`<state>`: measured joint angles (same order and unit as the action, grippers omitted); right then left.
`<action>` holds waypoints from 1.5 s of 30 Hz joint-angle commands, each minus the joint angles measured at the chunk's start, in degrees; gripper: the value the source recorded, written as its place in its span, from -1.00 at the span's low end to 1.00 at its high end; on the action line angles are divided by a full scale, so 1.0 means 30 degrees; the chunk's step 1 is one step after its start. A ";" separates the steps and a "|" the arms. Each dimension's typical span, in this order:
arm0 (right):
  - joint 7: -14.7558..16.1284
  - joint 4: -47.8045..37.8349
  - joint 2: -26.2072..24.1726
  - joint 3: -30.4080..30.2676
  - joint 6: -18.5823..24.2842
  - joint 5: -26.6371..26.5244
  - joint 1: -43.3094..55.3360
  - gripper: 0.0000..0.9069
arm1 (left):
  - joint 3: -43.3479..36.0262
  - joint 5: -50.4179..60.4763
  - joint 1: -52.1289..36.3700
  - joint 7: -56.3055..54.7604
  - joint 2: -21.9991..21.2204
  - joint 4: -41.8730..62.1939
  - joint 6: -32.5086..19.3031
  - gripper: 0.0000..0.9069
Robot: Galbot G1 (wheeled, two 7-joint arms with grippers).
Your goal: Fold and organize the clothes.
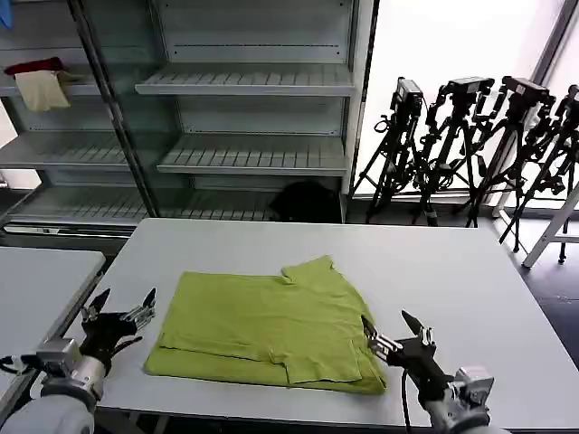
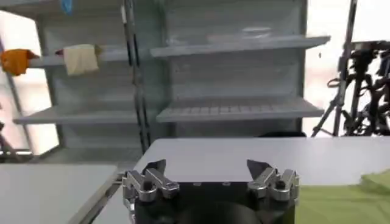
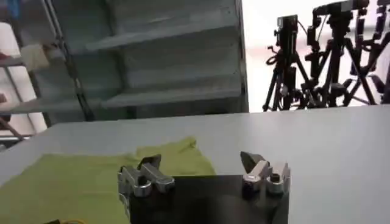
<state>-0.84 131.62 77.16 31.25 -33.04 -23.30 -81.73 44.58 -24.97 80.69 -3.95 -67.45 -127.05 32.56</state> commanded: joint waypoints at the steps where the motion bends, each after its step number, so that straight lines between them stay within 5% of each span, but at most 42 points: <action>1: -0.2615 -0.4660 0.0148 -0.2214 -0.0195 -0.0613 0.6367 1.00 | -0.2028 -0.1696 -0.5574 0.1741 0.1740 0.5128 0.0168 1.00; 10: -0.3268 -1.1587 0.1037 -0.5396 -0.0335 0.1065 1.1482 1.00 | -0.5671 -0.0034 -0.8923 0.2780 0.2790 1.1519 0.0195 1.00; 21: -0.3146 -1.6115 0.3012 -0.6410 -0.0337 0.2008 1.3444 1.00 | -0.6386 0.0870 -0.9476 0.3159 0.2587 1.3565 0.0196 1.00; 45: -0.2931 -1.5401 0.2520 -0.6054 -0.0319 0.2362 1.2654 0.96 | -0.6377 0.1164 -0.9124 0.3196 0.2310 1.2575 0.0192 1.00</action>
<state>-9.64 86.73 84.50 13.51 -34.01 -16.97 -44.63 25.96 -23.21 53.84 5.36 -60.74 -90.09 33.08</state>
